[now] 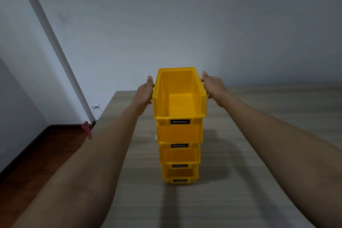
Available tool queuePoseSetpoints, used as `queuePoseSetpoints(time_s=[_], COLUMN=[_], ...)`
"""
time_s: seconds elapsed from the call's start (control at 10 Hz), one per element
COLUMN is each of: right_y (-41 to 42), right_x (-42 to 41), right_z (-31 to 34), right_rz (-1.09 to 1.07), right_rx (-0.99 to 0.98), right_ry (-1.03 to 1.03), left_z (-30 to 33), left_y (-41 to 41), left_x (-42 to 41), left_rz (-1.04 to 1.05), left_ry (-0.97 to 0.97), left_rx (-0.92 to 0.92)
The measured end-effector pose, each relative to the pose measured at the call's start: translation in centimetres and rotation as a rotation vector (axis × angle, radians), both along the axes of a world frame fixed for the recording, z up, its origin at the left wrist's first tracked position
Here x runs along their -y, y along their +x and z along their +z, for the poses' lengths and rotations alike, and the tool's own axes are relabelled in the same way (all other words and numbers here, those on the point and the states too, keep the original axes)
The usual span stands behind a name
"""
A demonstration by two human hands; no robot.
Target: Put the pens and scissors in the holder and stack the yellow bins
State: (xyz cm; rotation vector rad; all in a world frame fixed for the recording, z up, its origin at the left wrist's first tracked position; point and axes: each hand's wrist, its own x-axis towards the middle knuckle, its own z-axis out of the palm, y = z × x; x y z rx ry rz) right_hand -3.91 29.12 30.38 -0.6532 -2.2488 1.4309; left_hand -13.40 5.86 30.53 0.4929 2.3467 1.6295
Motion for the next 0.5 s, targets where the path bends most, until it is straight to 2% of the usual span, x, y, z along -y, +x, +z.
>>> queuePoseSetpoints(time_s=[0.1,0.2,0.4,0.5], right_y=[1.6,3.8,9.3,13.0], right_x=[-0.2,0.0,2.9,5.0], right_z=[-3.0,-7.3,-18.6,-24.3], right_rz=[-0.018,-0.050,-0.043,-0.034], right_rx=[-0.043,0.073,0.515,0.633], right_ry=[0.196,0.408,0.560,0.599], left_z=[-3.7,-6.5,-18.0,-23.7], left_y=[-1.5,0.3,4.9,8.2], left_x=[0.8,1.4,4.0,5.6], left_rz=[0.043,0.102,0.206,0.233], left_ry=[-0.043,-0.228,-0.468,-0.560], left_rx=[-0.106,-0.158,-0.068,-0.009])
